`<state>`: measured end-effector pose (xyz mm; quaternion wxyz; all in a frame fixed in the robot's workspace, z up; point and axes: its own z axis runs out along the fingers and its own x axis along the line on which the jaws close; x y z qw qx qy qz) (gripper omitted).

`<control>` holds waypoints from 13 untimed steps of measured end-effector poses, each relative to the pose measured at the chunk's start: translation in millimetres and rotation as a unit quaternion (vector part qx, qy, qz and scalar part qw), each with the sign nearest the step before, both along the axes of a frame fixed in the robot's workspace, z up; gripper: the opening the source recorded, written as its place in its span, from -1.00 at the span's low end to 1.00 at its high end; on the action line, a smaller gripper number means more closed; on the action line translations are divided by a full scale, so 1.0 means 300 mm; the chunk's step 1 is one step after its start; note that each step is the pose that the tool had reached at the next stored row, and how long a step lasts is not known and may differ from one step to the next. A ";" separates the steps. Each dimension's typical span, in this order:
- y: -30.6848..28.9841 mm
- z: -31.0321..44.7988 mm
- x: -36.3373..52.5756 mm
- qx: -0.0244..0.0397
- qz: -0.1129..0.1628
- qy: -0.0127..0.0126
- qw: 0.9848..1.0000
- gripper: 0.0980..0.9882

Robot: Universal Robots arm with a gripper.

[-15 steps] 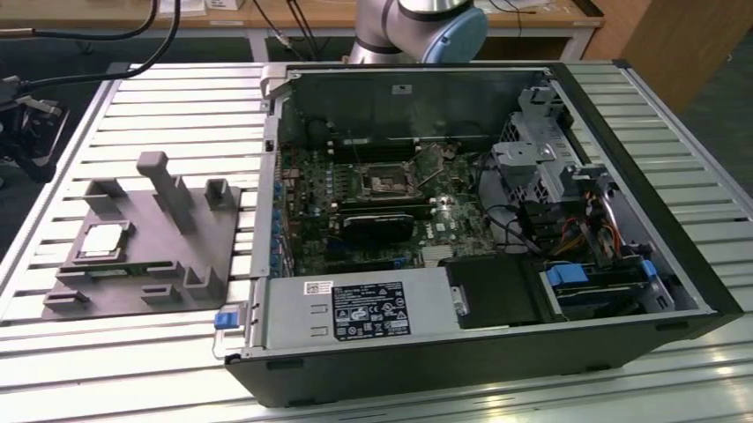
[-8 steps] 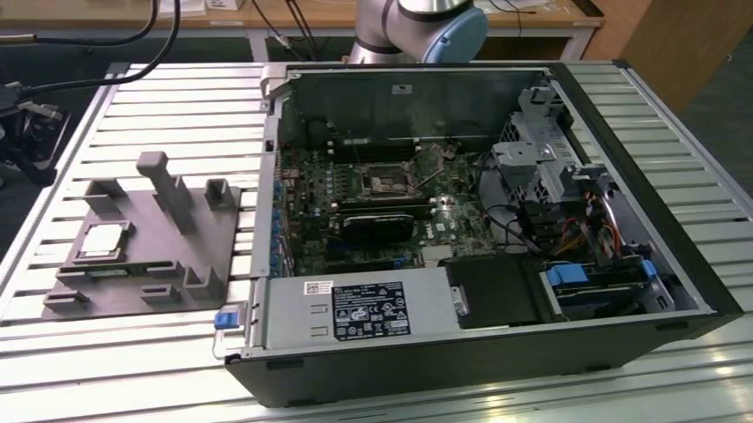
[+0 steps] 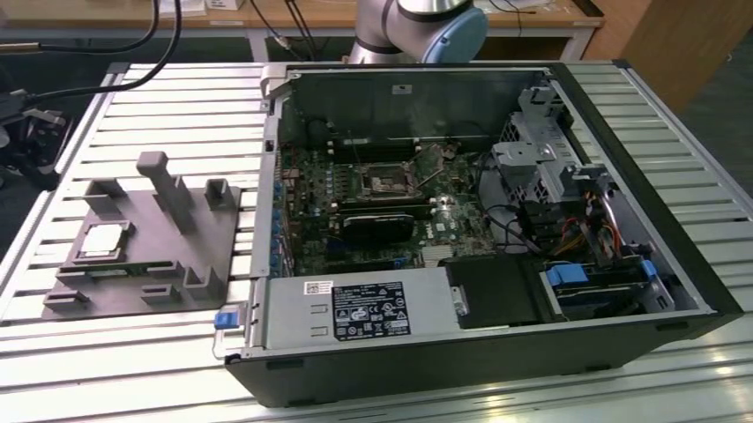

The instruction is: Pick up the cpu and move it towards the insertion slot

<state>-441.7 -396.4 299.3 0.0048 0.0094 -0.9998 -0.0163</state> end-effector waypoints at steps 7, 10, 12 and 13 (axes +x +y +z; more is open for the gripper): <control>-0.001 -0.029 0.000 0.000 0.000 0.000 1.000 -0.30; -0.001 -0.037 0.000 0.000 0.000 0.000 1.000 -0.04; -0.001 -0.042 0.000 0.000 0.000 0.000 1.000 0.09; -0.001 -0.045 0.000 0.000 0.000 0.000 1.000 0.22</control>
